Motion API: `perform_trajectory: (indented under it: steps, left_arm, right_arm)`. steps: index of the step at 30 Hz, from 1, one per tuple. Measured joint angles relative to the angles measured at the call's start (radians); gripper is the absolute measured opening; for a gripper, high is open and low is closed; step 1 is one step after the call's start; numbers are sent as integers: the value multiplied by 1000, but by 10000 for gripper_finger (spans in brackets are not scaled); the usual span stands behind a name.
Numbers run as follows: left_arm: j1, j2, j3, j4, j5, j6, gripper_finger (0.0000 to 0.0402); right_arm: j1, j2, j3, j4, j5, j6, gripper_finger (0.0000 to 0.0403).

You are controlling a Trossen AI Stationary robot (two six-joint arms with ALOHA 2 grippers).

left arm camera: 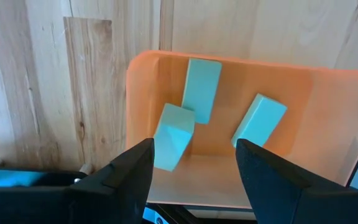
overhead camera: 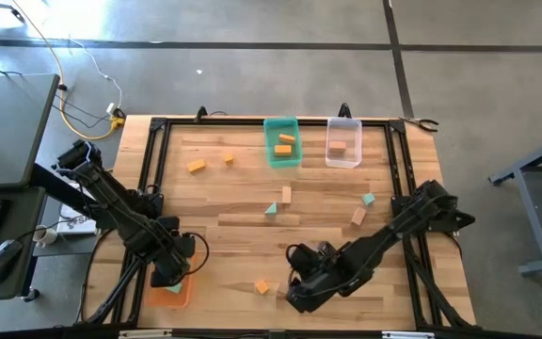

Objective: Sort & place blocks by color
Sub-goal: Put the brown block into the transparent bin

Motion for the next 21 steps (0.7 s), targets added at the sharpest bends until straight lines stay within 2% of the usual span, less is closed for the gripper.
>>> perform_trajectory:
  steps: [7,21]
  left_arm:
    - [0,0,0,2,0,0,214]
    - [-3,0,0,2,-5,18,214]
  right_arm:
    - [-12,62,-36,-12,-95,104,229]
    - [-14,184,-45,-16,-131,186,229]
